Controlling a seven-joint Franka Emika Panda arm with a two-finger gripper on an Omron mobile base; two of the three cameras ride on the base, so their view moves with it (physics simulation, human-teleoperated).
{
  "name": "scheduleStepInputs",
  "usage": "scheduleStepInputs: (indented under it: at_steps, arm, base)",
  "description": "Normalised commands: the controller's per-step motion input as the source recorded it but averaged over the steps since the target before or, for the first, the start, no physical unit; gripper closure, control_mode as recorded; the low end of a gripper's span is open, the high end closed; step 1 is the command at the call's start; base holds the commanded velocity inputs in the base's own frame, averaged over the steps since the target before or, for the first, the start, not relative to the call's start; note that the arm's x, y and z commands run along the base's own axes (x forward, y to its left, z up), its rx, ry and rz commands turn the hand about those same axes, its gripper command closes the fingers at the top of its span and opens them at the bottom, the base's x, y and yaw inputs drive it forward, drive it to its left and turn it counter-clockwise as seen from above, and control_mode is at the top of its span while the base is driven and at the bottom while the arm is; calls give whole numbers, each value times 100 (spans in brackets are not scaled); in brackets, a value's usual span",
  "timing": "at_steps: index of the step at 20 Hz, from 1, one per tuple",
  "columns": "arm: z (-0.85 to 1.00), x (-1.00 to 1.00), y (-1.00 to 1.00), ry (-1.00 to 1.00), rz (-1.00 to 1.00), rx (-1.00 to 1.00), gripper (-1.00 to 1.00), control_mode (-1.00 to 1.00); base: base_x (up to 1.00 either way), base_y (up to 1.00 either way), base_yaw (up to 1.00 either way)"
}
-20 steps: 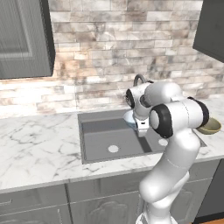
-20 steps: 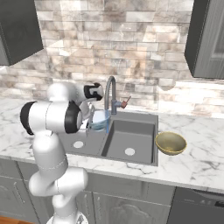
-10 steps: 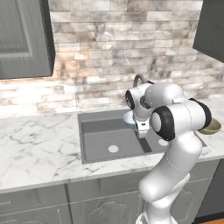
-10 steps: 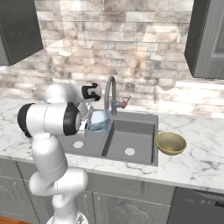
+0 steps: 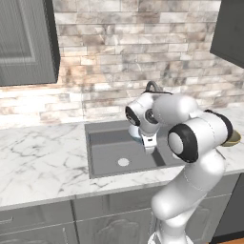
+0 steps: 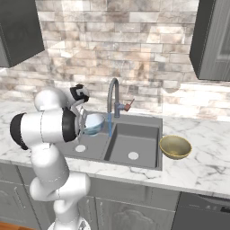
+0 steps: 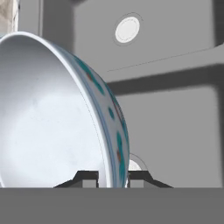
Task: Rinse each bowl for a few seconds and place them down in the sink or on the counter.
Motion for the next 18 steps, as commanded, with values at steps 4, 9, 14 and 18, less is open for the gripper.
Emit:
scheduleStepInputs:
  at_steps: [4, 9, 14, 18]
  arm:
    - [9, -18, 30, -1, 0, -1, 100, -100]
    - [1, -13, 17, 3, -1, 0, 100, -100]
    - [0, -1, 5, 7, -2, 4, 100, -100]
    - [-5, 2, 1, 2, -2, 5, 100, -100]
  base:
    - [0, 0, 0]
    - [0, 0, 0]
    - [0, 0, 0]
    - [0, 0, 0]
